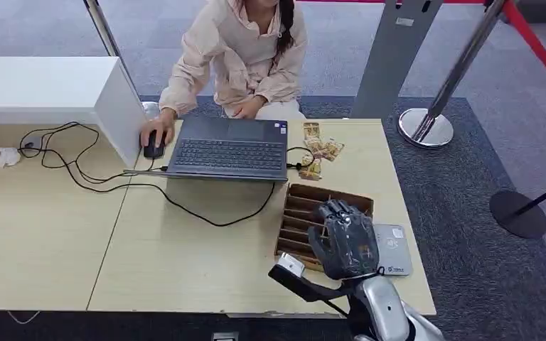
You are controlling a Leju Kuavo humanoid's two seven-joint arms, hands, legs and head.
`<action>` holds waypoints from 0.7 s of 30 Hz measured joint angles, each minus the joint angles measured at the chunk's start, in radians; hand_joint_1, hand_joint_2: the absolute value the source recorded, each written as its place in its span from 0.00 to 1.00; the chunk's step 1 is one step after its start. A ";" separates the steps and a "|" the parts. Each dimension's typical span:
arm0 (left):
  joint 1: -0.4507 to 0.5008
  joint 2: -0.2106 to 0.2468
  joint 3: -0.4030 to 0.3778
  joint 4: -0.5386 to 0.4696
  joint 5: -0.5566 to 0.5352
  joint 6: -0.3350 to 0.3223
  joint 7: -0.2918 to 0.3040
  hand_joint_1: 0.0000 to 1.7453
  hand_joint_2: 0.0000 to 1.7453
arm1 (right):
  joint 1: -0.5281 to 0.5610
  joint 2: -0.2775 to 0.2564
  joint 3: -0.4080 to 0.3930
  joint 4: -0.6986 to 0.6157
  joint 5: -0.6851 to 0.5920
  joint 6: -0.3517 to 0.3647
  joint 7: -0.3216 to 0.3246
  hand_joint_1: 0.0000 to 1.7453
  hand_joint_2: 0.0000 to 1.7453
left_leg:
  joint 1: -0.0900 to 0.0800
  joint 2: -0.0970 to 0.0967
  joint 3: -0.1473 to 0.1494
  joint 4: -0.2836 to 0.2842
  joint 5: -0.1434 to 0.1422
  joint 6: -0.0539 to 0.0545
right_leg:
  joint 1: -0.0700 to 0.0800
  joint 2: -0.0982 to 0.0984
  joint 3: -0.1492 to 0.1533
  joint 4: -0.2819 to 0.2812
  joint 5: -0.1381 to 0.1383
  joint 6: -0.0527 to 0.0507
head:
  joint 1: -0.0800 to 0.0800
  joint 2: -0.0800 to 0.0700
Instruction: Pass the card to the sensor for recognition and then transmit it.
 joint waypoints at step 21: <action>0.003 0.009 0.000 0.000 0.007 0.006 0.022 0.00 0.00 | 0.056 -0.069 -0.060 0.032 -0.048 -0.083 0.099 0.41 1.00 | 0.000 0.000 0.000 0.000 0.000 0.000 | 0.000 0.000 -0.001 0.000 0.000 0.000 | 0.000 0.000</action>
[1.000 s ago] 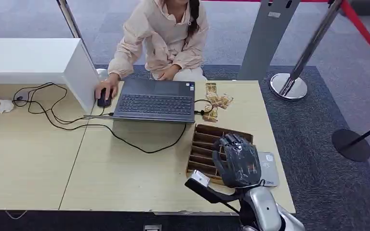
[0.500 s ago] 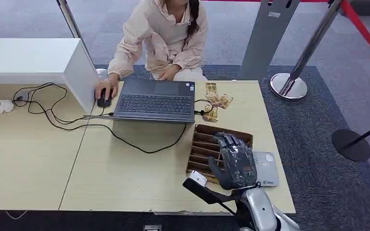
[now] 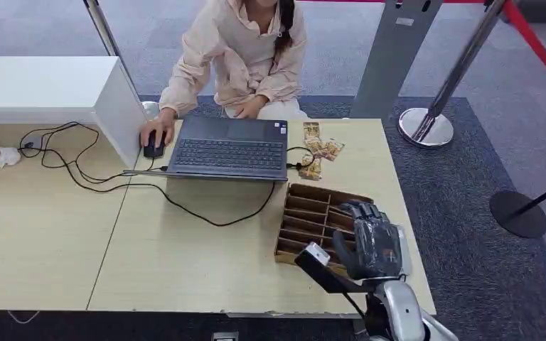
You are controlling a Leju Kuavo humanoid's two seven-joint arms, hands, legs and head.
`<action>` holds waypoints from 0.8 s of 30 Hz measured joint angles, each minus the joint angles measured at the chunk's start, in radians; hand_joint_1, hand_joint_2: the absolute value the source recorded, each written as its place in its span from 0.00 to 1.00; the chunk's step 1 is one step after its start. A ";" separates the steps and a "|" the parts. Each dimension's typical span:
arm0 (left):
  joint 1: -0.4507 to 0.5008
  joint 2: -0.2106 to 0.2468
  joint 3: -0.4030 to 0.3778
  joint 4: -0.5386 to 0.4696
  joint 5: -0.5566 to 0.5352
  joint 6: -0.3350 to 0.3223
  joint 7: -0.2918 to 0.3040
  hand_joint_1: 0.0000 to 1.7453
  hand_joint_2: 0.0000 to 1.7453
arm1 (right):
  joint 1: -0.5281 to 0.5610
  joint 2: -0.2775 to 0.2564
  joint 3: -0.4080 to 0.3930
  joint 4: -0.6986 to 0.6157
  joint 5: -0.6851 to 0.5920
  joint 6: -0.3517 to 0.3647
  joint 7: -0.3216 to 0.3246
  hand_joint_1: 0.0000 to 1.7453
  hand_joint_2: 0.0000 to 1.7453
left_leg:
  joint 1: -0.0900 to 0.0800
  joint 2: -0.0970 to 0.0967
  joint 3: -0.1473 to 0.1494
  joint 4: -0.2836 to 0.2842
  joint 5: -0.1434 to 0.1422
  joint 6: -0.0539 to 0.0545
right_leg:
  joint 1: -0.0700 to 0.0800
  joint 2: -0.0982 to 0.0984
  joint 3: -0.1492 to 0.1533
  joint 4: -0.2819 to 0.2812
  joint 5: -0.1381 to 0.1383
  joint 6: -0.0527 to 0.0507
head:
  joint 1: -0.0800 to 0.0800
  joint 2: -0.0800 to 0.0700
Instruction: Pass the card to the sensor for recognition and then transmit it.
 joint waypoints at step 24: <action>0.000 0.000 0.002 0.000 -0.001 0.005 -0.006 0.00 0.00 | 0.017 -0.020 -0.029 0.021 -0.008 -0.001 -0.010 0.45 1.00 | 0.000 0.000 -0.002 0.000 0.000 0.000 | 0.000 0.000 0.000 0.000 0.000 0.000 | 0.000 0.000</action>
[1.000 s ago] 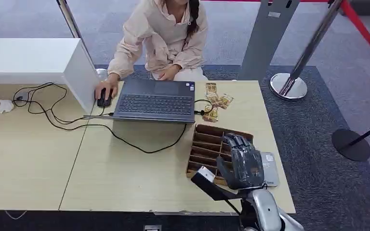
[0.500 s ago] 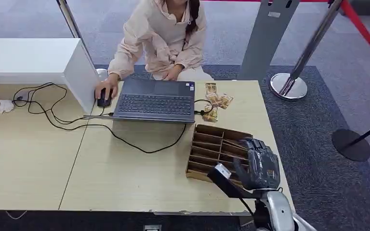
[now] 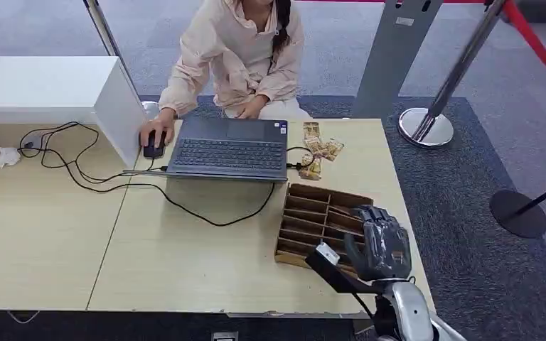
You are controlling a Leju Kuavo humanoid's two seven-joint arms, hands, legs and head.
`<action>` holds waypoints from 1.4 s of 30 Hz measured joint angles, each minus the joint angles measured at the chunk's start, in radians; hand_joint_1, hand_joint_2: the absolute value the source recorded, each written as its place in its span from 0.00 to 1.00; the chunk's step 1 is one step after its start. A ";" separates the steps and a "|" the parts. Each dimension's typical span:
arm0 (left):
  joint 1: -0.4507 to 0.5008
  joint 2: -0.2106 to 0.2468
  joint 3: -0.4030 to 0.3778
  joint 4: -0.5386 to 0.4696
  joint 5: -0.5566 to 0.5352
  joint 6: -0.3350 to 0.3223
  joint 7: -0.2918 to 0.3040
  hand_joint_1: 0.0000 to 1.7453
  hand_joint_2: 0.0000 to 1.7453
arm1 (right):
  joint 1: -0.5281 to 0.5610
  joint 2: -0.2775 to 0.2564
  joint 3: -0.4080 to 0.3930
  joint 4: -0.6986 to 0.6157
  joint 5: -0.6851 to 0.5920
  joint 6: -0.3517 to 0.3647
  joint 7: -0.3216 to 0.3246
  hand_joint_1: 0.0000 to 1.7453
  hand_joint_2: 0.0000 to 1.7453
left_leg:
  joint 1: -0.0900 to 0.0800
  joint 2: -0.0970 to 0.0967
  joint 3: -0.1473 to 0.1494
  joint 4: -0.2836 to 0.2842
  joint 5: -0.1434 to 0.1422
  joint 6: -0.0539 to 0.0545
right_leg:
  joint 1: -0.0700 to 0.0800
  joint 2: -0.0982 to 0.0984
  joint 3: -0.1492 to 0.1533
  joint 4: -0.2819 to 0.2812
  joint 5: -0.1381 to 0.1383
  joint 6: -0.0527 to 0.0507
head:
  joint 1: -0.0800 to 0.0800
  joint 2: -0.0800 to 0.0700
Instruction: Pass the card to the sensor for recognition and then transmit it.
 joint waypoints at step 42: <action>0.000 0.000 0.000 0.000 -0.010 -0.005 -0.002 0.00 0.00 | -0.035 0.051 0.036 0.043 -0.040 0.000 -0.029 0.49 1.00 | 0.000 0.000 0.000 0.000 0.000 0.000 | 0.000 0.000 -0.001 0.000 0.000 0.000 | 0.000 0.000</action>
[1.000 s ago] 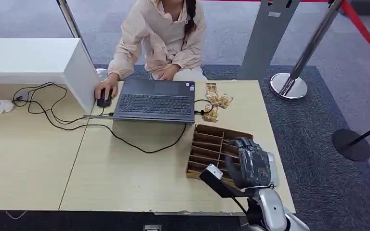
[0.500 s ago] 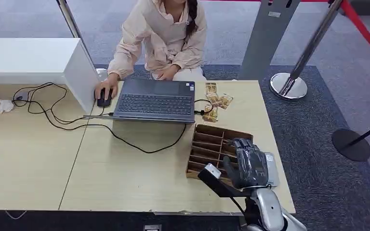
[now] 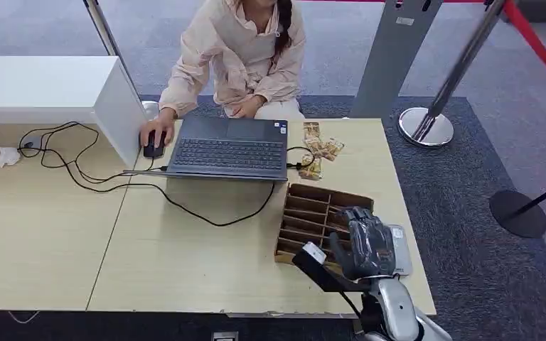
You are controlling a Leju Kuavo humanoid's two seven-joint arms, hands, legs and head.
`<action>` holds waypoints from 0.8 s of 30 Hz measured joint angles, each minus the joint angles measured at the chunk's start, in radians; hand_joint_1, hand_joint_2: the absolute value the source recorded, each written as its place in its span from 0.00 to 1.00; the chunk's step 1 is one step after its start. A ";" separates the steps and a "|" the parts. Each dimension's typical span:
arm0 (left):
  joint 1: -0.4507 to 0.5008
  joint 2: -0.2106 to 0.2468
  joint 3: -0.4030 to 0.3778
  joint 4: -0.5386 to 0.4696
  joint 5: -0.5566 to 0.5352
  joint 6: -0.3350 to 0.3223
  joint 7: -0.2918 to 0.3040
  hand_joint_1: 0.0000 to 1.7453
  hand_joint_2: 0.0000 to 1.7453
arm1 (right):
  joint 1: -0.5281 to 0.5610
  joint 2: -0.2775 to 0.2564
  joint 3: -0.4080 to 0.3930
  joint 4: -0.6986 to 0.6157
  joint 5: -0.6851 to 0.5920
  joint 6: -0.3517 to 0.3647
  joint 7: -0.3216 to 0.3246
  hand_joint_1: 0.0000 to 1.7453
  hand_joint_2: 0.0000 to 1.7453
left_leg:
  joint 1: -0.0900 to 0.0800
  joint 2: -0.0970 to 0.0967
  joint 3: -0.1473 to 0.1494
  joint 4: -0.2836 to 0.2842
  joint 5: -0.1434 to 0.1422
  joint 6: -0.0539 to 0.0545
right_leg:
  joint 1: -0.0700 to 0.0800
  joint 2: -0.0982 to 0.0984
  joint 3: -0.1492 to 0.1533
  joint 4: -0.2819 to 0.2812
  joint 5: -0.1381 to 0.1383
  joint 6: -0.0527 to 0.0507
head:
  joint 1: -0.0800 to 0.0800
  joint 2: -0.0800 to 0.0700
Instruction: Pass the card to the sensor for recognition and then transmit it.
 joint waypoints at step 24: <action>0.000 0.000 0.000 0.000 0.000 0.000 0.004 0.00 0.00 | 0.001 0.005 0.011 0.019 -0.019 -0.016 0.000 0.46 1.00 | 0.000 0.000 0.000 0.000 0.000 0.000 | 0.000 0.000 0.000 0.000 0.000 0.000 | 0.000 0.000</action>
